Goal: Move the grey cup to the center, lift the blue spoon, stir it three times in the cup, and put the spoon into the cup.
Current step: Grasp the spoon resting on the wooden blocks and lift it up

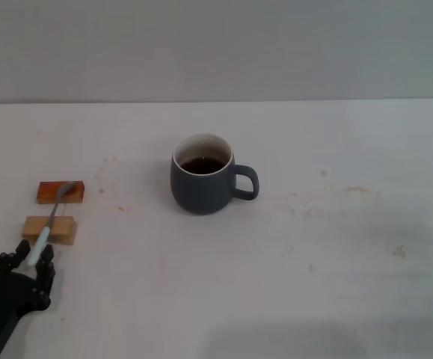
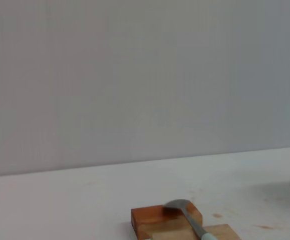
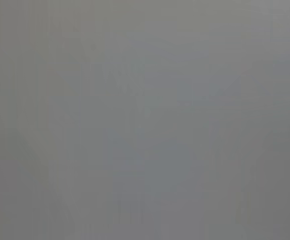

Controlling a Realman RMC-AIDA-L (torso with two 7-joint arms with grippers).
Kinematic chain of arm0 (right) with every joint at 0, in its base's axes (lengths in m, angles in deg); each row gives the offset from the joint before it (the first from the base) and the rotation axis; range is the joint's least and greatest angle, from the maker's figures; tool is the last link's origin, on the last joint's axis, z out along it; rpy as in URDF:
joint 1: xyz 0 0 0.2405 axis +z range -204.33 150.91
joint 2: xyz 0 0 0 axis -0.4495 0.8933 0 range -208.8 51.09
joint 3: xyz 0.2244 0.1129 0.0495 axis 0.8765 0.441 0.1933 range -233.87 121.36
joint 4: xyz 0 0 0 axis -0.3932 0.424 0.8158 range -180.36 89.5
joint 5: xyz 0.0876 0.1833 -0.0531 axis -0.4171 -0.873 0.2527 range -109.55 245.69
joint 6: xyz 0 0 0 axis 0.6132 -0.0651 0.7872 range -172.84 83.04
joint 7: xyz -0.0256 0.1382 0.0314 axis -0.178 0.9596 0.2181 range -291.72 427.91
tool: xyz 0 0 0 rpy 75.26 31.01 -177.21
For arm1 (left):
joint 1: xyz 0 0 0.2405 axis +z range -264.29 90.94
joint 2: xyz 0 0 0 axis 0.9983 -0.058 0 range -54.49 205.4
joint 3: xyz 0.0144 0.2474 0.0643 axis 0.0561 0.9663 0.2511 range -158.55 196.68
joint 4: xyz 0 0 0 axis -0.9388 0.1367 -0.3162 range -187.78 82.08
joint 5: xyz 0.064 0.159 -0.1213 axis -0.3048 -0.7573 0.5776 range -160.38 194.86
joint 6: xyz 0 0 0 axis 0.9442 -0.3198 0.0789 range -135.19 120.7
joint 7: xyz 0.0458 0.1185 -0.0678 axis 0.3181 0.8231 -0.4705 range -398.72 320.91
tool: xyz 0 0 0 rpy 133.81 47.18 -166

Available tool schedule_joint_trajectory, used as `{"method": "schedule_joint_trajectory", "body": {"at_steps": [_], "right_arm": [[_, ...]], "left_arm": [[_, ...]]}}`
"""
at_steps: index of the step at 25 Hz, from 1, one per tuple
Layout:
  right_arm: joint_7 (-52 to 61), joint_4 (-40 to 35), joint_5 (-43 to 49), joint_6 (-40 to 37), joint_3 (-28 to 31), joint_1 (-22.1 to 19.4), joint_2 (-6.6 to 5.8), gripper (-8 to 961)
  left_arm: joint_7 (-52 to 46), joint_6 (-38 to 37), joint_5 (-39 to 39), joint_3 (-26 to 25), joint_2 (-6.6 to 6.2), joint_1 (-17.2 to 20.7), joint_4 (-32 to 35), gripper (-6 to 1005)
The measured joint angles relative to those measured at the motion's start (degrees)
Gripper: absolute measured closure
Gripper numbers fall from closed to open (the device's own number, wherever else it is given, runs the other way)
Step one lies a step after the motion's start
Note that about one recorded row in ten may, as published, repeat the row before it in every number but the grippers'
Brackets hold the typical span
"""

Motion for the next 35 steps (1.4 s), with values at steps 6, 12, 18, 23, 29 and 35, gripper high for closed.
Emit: {"method": "schedule_joint_trajectory", "body": {"at_steps": [6,12,18,23,29,35], "right_arm": [[0.0,0.7,0.0,-1.1,-1.0,-1.0,-0.06,954],[0.0,1.1,0.0,-1.6,-1.1,-1.6,-0.09,954],[0.0,1.1,0.0,-2.0,-1.3,-1.7,-0.10,954],[0.0,1.1,0.0,-2.0,-1.9,-1.7,-0.09,954],[0.0,1.4,0.0,-2.3,-2.1,-2.0,-0.09,954],[0.0,2.3,0.0,-4.1,-2.7,-2.4,-0.09,954]], "left_arm": [[0.8,-1.1,-0.2,0.3,-0.02,0.1,0.2,683],[0.9,-1.2,-0.4,0.3,0.02,0.0,0.2,811],[1.1,-1.6,-0.6,0.8,0.05,0.2,-0.5,849],[2.1,-5.1,-0.6,1.7,0.00,0.6,-0.5,853],[3.0,-7.0,-0.5,2.5,-0.53,1.2,-2.6,853],[0.9,0.1,-2.1,2.5,-4.63,0.5,-11.1,853]]}}
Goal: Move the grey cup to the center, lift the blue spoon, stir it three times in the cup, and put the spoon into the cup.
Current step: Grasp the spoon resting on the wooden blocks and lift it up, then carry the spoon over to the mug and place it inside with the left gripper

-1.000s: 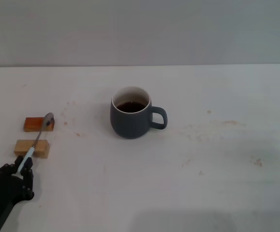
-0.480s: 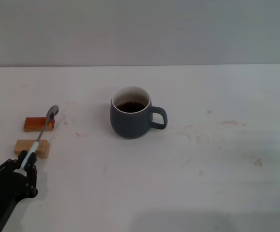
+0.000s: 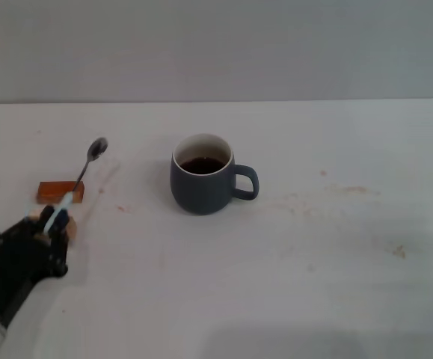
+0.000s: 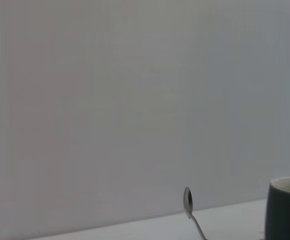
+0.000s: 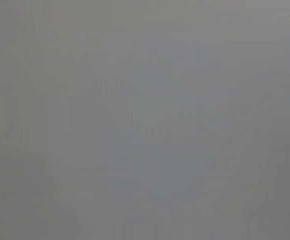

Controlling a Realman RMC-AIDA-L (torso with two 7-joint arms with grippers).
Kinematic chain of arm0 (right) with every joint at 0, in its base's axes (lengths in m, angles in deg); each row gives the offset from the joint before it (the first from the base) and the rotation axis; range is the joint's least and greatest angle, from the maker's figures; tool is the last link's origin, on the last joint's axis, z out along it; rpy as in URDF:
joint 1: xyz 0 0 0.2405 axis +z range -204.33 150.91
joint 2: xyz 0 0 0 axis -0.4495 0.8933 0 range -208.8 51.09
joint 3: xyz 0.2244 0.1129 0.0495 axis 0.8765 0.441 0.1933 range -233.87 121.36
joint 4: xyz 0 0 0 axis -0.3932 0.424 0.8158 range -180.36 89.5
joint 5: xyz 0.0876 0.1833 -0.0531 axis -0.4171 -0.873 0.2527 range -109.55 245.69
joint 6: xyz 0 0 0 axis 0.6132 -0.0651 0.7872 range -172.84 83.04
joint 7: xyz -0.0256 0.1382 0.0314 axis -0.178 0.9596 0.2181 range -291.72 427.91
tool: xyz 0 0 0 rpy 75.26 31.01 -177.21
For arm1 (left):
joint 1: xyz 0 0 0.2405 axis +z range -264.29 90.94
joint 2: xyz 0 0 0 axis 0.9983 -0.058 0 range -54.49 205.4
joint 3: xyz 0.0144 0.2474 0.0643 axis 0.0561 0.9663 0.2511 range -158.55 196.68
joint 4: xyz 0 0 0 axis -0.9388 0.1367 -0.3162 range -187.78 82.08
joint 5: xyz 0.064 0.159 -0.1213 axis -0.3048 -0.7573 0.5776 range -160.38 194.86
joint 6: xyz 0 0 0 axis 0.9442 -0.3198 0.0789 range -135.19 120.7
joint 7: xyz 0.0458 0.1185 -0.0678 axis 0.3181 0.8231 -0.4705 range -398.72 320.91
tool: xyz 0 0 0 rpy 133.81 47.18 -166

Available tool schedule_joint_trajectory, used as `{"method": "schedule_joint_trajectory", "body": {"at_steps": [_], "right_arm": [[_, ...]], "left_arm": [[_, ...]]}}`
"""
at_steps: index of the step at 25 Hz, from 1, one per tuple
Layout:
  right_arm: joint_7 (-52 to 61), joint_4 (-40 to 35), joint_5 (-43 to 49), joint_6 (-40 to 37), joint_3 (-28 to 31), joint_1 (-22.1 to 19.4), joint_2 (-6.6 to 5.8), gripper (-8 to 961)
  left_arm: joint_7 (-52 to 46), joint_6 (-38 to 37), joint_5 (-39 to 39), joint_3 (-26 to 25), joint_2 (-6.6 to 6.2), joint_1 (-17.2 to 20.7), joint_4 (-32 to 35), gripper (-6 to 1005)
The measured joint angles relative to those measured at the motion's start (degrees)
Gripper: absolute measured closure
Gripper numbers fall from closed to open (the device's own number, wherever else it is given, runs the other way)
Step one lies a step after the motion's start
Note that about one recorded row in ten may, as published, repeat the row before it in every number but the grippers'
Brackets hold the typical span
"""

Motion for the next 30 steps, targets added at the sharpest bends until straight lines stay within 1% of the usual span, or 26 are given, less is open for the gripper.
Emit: {"method": "schedule_joint_trajectory", "body": {"at_steps": [1,2,3,6,9,11,12,16,18,20,23,30], "right_arm": [[0.0,0.1,0.0,-0.4,0.0,-0.1,0.00,954],[0.0,0.1,0.0,-0.8,-0.2,-0.3,0.00,954],[0.0,0.2,0.0,-1.1,-0.3,-0.4,0.00,954],[0.0,0.5,0.0,-1.6,-0.6,-0.8,0.00,954],[0.0,0.5,0.0,-1.7,-0.6,-1.3,0.00,954],[0.0,0.6,0.0,-1.7,-0.6,-1.5,0.00,954],[0.0,0.6,0.0,-1.7,-0.5,-1.6,0.00,954],[0.0,0.6,0.0,-1.7,-0.6,-2.0,0.01,954],[0.0,0.6,-0.1,-1.7,-0.5,-2.2,0.05,954],[0.0,0.6,-0.2,-1.7,-0.5,-2.3,0.07,954],[0.0,0.6,-0.3,-1.6,-0.5,-2.5,0.08,954],[0.0,0.6,-0.4,-1.5,-0.5,-2.9,0.12,954]], "left_arm": [[-0.1,3.2,-0.1,0.0,-1.48,0.2,-3.7,853],[-0.1,5.1,-0.3,-0.1,-2.42,0.3,-5.9,853],[0.0,7.8,-0.9,-0.3,-3.69,0.6,-8.9,853],[-0.3,12.0,-3.0,-1.0,-6.33,0.8,-14.7,853],[-2.9,17.6,-5.5,-2.4,-9.89,1.2,-22.2,853],[-3.4,22.4,-7.2,-4.2,-11.54,1.9,-27.5,853],[-3.4,24.1,-8.1,-5.3,-12.00,2.2,-29.3,853],[-4.4,31.4,-15.3,-10.3,-12.09,3.4,-36.4,853],[-5.0,35.9,-16.7,-11.2,-12.54,3.3,-39.7,853],[-5.1,40.5,-16.8,-11.4,-13.64,2.8,-43.2,853],[-4.8,46.1,-16.7,-12.0,-14.61,2.2,-47.5,853],[-2.1,56.3,-16.7,-14.2,-15.59,1.4,-54.8,853]]}}
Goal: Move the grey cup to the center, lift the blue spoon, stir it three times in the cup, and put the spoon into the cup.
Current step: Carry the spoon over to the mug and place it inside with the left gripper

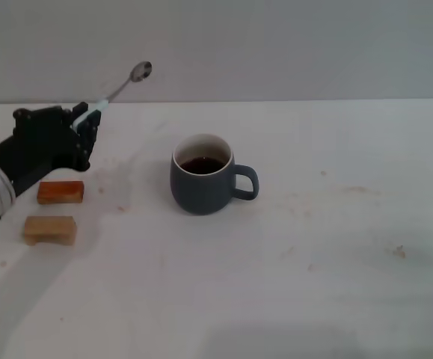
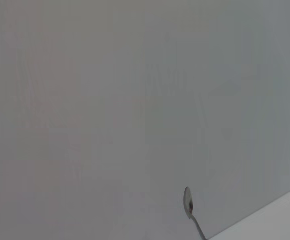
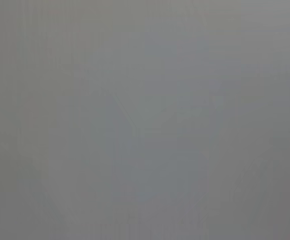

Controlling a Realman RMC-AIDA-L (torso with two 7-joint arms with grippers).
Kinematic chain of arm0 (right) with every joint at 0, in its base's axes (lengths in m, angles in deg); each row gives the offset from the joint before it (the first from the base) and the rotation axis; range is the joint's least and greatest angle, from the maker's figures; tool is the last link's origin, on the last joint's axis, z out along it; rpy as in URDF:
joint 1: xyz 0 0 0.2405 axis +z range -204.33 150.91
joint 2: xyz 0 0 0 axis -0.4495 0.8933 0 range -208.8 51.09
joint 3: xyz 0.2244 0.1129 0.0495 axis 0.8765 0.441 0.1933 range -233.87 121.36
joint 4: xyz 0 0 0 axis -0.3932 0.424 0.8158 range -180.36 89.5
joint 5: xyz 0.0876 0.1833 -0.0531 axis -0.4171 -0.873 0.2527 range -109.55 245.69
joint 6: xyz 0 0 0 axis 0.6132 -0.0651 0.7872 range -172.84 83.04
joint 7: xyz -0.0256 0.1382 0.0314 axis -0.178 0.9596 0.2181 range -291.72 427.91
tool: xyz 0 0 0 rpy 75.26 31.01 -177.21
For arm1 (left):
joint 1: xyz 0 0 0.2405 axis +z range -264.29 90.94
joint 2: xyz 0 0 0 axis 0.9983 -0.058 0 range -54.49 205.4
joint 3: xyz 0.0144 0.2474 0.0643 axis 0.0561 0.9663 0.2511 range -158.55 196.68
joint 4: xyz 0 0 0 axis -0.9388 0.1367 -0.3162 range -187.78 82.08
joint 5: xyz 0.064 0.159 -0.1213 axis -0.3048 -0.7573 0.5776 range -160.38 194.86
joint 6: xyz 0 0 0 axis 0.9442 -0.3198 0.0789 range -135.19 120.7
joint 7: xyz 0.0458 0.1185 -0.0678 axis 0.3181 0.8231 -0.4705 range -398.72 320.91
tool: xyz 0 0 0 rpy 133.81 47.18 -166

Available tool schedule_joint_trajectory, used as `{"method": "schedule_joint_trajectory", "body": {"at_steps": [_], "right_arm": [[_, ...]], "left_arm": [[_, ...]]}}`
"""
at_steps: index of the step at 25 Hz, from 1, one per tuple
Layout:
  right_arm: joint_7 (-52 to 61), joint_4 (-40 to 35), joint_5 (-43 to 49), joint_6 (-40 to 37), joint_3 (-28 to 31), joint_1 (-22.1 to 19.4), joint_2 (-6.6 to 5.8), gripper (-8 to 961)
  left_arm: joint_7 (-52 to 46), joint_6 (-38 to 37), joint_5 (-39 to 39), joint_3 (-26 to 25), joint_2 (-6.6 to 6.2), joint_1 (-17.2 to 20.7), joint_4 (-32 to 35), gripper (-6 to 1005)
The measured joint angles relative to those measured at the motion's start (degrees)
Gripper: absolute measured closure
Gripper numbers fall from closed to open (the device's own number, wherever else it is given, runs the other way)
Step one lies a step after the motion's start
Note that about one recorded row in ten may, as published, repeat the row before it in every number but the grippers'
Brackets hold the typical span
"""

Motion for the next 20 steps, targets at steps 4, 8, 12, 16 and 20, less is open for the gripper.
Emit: {"method": "schedule_joint_trajectory", "body": {"at_steps": [4,8,12,16,20], "right_arm": [[0.0,0.0,0.0,0.1,0.0,-0.1,0.06,954],[0.0,0.0,0.0,0.3,0.0,0.1,0.06,954],[0.0,0.0,0.0,0.4,0.2,0.1,0.06,954],[0.0,0.0,0.0,0.4,0.4,0.2,0.06,954],[0.0,0.0,-0.1,0.5,0.6,0.3,-0.02,954]], "left_arm": [[2.9,7.1,0.0,-1.6,-0.12,-0.4,-4.4,853],[6.8,13.7,0.0,-2.6,0.24,-0.4,-8.7,853],[7.8,16.0,0.1,-2.8,0.25,-0.4,-10.3,853],[14.6,28.5,0.6,-5.4,1.86,0.0,-20.4,853],[27.4,39.9,4.8,-10.3,7.36,0.0,-25.7,853]]}}
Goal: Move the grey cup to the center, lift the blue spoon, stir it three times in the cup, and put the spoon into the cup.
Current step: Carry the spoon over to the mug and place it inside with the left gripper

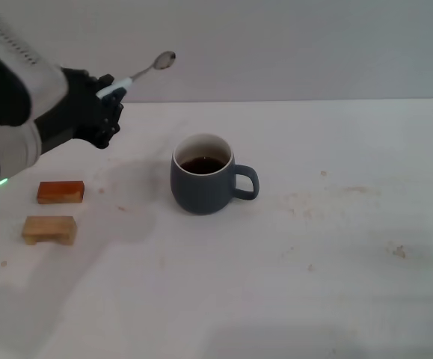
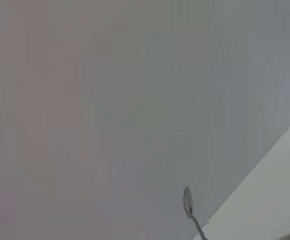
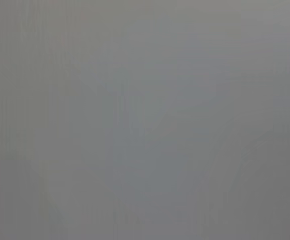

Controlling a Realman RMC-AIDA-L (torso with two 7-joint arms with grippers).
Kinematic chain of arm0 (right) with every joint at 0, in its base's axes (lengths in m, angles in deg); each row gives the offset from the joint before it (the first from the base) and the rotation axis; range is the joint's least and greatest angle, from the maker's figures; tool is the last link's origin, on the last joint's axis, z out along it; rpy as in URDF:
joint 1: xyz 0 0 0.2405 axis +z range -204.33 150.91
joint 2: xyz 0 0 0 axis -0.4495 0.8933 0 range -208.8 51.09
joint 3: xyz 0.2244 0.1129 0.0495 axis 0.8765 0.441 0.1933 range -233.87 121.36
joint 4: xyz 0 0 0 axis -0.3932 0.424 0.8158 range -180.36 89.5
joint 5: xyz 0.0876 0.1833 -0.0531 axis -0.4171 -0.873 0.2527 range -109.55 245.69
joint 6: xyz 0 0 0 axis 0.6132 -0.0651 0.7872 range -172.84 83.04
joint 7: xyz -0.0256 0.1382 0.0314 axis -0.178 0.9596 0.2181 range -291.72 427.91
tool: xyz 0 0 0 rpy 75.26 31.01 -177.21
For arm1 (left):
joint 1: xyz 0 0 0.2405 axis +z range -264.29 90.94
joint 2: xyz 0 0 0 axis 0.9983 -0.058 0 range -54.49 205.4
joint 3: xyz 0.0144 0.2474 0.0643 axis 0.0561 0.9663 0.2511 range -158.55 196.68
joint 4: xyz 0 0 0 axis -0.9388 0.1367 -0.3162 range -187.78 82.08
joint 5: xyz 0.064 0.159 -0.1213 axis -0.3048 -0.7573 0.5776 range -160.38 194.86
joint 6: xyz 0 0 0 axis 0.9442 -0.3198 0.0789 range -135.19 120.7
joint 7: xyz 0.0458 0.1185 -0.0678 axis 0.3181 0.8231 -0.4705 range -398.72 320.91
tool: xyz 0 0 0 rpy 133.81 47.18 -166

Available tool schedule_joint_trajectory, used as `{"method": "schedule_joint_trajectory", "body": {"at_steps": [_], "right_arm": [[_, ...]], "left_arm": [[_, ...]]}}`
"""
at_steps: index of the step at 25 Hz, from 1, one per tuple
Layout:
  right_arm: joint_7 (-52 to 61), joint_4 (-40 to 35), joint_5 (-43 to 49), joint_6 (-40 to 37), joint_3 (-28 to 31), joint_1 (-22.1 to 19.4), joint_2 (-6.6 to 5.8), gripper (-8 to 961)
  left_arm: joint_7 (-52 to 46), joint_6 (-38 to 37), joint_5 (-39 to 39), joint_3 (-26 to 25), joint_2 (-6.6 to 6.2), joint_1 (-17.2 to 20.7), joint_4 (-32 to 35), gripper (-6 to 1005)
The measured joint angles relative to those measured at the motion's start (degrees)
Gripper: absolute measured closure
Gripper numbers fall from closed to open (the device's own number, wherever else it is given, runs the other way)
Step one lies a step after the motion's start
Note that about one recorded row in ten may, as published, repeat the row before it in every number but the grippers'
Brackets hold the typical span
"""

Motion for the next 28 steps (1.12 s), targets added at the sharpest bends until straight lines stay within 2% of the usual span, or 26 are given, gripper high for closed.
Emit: {"method": "schedule_joint_trajectory", "body": {"at_steps": [1,2,3,4,6,7,8,22,28], "right_arm": [[0.0,0.0,0.0,0.0,0.1,0.0,-0.01,954],[0.0,-0.1,-0.1,0.0,0.3,-0.1,-0.01,954],[0.0,-0.2,-0.1,0.1,0.4,-0.2,-0.01,954],[0.0,-0.2,-0.1,0.1,0.6,-0.3,-0.01,954],[0.0,-0.4,-0.1,0.1,0.8,-0.5,0.01,954],[0.0,-0.4,-0.1,0.1,0.8,-0.6,0.03,954],[0.0,-0.4,-0.3,0.1,0.8,-0.8,0.01,954],[0.1,-1.3,-4.8,-0.3,0.7,-2.3,-0.16,954],[0.1,-2.5,-6.4,-0.5,0.8,-2.6,-0.16,954]], "left_arm": [[3.6,1.7,1.6,-1.3,1.45,-0.1,-0.4,853],[3.6,1.7,1.6,-1.3,1.45,-0.1,-0.4,853],[12.3,6.8,6.2,-5.3,5.72,-0.3,-0.5,853],[16.1,9.4,8.1,-7.4,7.99,-0.6,-0.4,853],[21.8,13.5,9.9,-11.1,11.51,-1.1,0.1,853],[21.8,13.5,9.9,-11.1,11.51,-1.1,0.1,853],[24.7,16.0,10.4,-12.2,12.39,-1.7,0.3,853],[24.8,25.9,7.7,-11.8,12.23,-3.1,-5.6,853],[25.0,27.6,7.6,-11.9,12.21,-3.2,-6.0,854]]}}
